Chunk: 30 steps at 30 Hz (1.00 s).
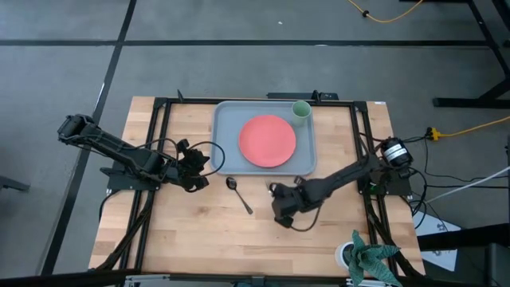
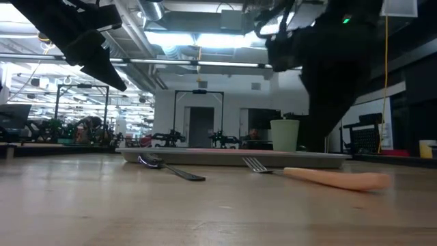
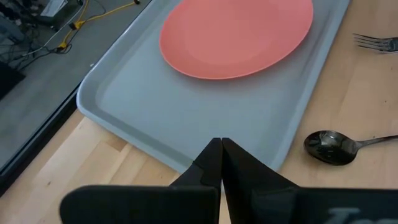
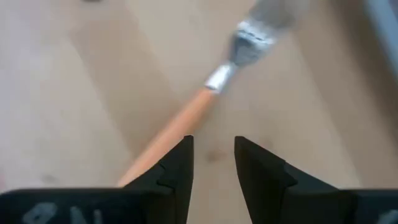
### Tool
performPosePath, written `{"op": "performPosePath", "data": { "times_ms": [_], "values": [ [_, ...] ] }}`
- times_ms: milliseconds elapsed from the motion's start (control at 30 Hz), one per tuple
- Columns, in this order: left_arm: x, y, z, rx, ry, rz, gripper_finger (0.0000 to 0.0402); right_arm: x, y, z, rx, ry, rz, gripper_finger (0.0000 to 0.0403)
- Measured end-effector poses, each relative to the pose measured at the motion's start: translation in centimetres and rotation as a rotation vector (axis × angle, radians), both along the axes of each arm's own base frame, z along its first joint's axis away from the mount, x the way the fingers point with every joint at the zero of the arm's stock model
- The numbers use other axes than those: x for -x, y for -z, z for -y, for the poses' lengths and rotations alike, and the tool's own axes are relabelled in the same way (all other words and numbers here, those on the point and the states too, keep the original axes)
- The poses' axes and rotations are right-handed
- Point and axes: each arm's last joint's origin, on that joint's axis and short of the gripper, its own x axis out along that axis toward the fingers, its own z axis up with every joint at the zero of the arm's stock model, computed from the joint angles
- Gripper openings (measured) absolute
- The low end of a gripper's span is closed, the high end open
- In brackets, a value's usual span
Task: Pick and place plate/cup/fork/spoon on tray
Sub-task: Put the orange fork on the blue tray on the right side of the orange plate
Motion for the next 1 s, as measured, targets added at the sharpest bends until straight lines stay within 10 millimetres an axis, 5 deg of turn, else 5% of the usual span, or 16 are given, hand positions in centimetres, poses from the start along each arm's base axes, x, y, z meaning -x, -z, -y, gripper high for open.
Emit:
{"op": "performPosePath", "data": {
  "times_ms": [300,533,700,1000],
  "values": [
    [0.0,0.0,0.0,0.000,0.000,0.000,0.0000,-2.4,-1.6,0.0,-0.017,-0.012,0.210,0.0121],
    [0.0,0.0,0.0,-0.019,0.018,-0.017,0.0000,-7.1,-4.5,0.7,0.003,-0.104,0.447,0.0121],
    [0.0,0.0,0.0,-0.018,0.021,-0.026,0.0000,-8.0,-4.4,0.7,0.076,-0.063,0.295,0.0121],
    [0.0,0.0,0.0,-0.015,0.022,-0.024,0.0000,-5.6,-3.0,0.7,0.066,0.294,0.072,0.0121]
  ]
}}
